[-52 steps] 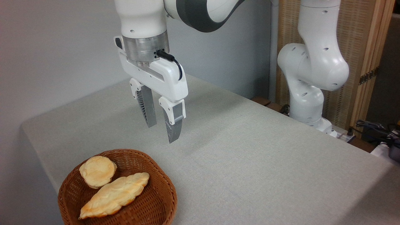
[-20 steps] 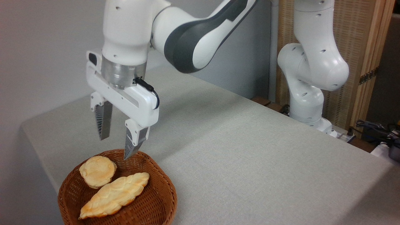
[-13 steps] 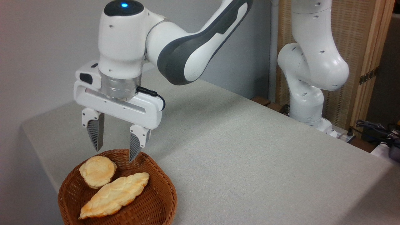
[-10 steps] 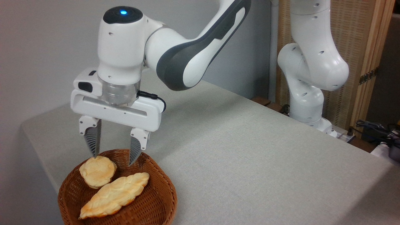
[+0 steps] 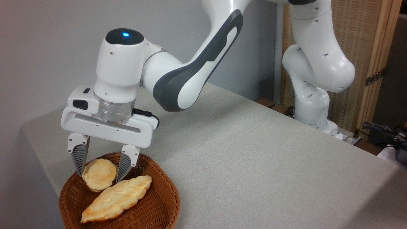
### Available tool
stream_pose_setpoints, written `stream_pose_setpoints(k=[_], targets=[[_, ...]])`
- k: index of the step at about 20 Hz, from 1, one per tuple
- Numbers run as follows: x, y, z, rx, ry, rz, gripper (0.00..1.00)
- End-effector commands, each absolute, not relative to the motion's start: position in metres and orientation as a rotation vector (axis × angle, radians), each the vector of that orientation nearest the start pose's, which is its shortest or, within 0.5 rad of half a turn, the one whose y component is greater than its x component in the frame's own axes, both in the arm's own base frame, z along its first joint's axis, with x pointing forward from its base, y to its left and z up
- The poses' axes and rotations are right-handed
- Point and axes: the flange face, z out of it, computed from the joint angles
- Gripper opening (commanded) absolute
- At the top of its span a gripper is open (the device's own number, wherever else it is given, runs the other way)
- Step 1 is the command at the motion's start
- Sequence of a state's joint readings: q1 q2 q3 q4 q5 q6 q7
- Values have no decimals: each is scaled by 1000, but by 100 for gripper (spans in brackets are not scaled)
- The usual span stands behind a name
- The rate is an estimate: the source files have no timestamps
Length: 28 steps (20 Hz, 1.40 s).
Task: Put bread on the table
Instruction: 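Close the gripper on the small round bread roll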
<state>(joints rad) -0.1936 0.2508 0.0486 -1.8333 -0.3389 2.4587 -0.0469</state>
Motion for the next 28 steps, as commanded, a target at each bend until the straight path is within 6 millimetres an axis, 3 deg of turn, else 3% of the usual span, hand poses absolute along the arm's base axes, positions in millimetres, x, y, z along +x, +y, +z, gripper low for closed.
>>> stream_pose_setpoints(k=[1, 8, 9, 12, 13, 22, 28], targets=[[652, -110, 432, -3379, -216, -639, 100], [650, -112, 429, -3348, -121, -596, 100], [648, -113, 429, -3330, -88, -570, 95], [646, -113, 430, -3321, -66, -537, 55], [646, -112, 430, -3321, -68, -537, 50], [645, -111, 440, -3319, -68, -563, 51], [632, -106, 495, -3308, -38, -683, 52]])
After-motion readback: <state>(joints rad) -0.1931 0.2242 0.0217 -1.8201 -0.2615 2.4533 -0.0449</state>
